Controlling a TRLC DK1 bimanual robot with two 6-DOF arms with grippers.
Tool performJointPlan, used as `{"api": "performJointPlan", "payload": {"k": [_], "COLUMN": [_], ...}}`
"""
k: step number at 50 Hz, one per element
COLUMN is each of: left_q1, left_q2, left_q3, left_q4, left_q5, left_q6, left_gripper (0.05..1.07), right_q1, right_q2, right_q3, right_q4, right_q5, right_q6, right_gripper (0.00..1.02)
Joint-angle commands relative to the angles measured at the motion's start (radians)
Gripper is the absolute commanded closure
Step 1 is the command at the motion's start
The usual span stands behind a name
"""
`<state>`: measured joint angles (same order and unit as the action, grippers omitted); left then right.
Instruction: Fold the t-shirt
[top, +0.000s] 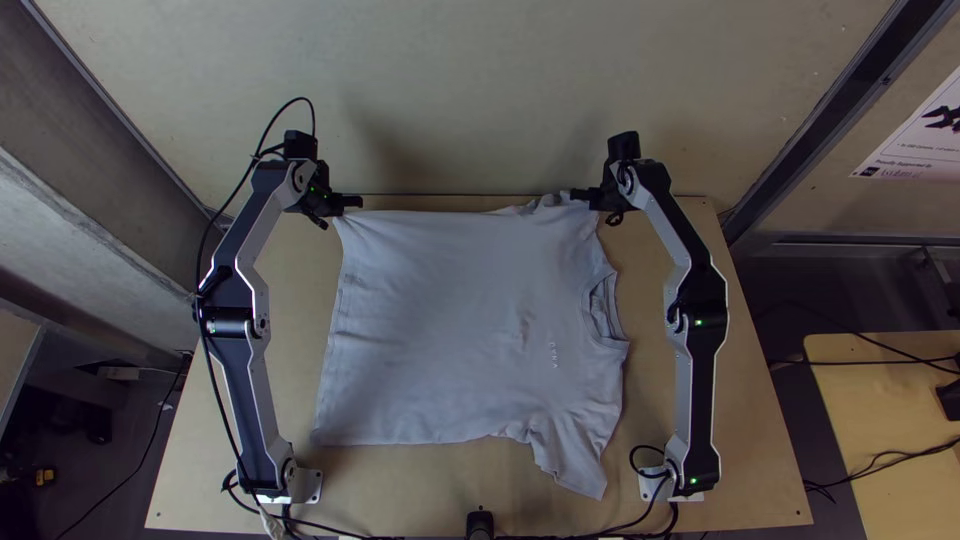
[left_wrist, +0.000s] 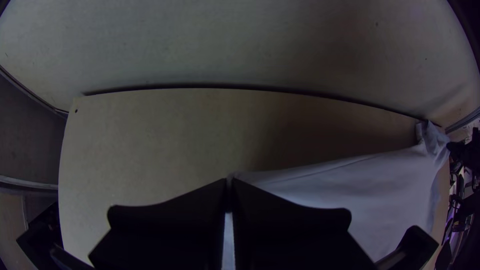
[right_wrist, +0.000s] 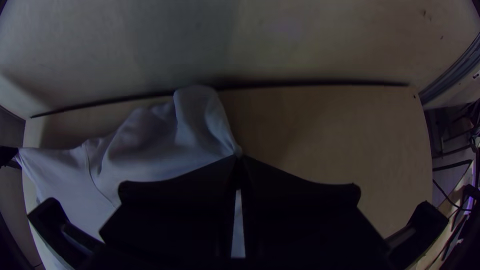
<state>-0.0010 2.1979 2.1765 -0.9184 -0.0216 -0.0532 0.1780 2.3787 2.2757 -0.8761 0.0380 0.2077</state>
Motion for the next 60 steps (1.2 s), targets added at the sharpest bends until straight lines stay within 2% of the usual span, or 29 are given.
{"api": "performJointPlan", "payload": {"k": [1, 32, 46, 60], "left_q1": [-0.002, -0.002, -0.008, -0.002], "left_q2": [-0.055, -0.23, -0.354, -0.399], "left_q3": [-0.047, -0.437, -0.679, -0.811], "left_q4": [-0.016, 0.11, 0.211, 0.257], "left_q5": [0.002, -0.003, -0.006, -0.02], "left_q6": [-0.013, 0.033, 0.05, 0.052], "left_gripper": [1.05, 1.05, 1.05, 1.05], "right_q1": [-0.011, 0.018, 0.044, 0.077], "right_q2": [-0.061, -0.315, -0.469, -0.564], "right_q3": [-0.053, -0.452, -0.705, -0.91], "right_q4": [-0.024, -0.029, 0.04, 0.086], "right_q5": [0.022, 0.022, 0.025, 0.046], "right_q6": [-0.016, -0.036, -0.031, -0.022], "right_gripper": [1.0, 1.0, 1.0, 1.0]}}
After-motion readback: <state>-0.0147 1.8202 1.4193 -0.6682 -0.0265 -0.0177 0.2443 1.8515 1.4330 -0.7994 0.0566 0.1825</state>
